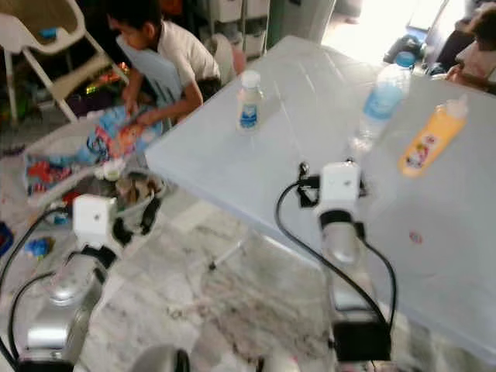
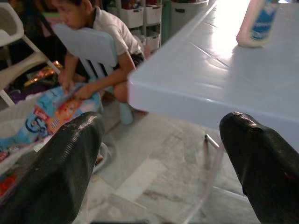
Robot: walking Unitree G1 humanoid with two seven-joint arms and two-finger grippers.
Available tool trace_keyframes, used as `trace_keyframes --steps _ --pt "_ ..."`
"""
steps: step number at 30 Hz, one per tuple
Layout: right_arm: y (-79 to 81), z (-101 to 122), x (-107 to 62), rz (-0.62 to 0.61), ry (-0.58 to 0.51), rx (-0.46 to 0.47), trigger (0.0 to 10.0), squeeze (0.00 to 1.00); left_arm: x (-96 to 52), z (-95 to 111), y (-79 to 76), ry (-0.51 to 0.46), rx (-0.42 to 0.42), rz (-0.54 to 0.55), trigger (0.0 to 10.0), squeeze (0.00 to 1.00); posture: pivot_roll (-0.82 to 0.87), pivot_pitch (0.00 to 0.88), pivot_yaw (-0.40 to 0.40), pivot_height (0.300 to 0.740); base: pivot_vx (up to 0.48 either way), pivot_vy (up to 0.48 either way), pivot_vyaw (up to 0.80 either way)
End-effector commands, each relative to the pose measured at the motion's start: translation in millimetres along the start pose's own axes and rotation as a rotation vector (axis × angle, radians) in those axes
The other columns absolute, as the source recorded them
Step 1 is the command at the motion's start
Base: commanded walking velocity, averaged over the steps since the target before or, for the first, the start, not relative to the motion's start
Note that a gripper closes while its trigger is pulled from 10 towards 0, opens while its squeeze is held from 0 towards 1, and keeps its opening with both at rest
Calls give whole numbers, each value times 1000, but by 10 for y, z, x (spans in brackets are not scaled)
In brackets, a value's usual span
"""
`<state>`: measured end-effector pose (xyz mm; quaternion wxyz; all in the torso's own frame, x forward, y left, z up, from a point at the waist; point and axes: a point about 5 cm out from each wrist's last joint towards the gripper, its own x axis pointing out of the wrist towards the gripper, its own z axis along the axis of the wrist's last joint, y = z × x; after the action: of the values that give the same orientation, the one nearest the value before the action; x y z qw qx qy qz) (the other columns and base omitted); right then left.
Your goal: Restocking fridge
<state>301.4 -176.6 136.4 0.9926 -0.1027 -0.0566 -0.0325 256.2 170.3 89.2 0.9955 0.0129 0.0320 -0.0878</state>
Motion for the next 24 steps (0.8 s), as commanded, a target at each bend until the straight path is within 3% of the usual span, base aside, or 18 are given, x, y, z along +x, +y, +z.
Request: trace_keyframes --steps 1,8,15,19,24 --pt "-109 -25 18 -44 7 -14 10000 0 20 4 -89 1 -6 -34 10000 0 38 92 -36 740 311 368 0" --pt "-73 24 100 -25 -20 -15 10000 0 24 -5 -90 14 -18 -29 10000 0 44 94 -37 740 301 374 0" --pt "80 103 164 53 -69 -61 10000 0 18 2 -113 -2 14 -38 10000 0 49 91 -42 740 274 393 0" --pt "107 118 171 54 -81 -61 10000 0 24 11 -115 -3 18 -38 10000 0 50 91 -43 740 0 333 0" --pt "41 130 183 6 -97 -76 10000 0 19 23 -107 -13 39 -30 10000 0 49 90 -42 740 0 0 0"
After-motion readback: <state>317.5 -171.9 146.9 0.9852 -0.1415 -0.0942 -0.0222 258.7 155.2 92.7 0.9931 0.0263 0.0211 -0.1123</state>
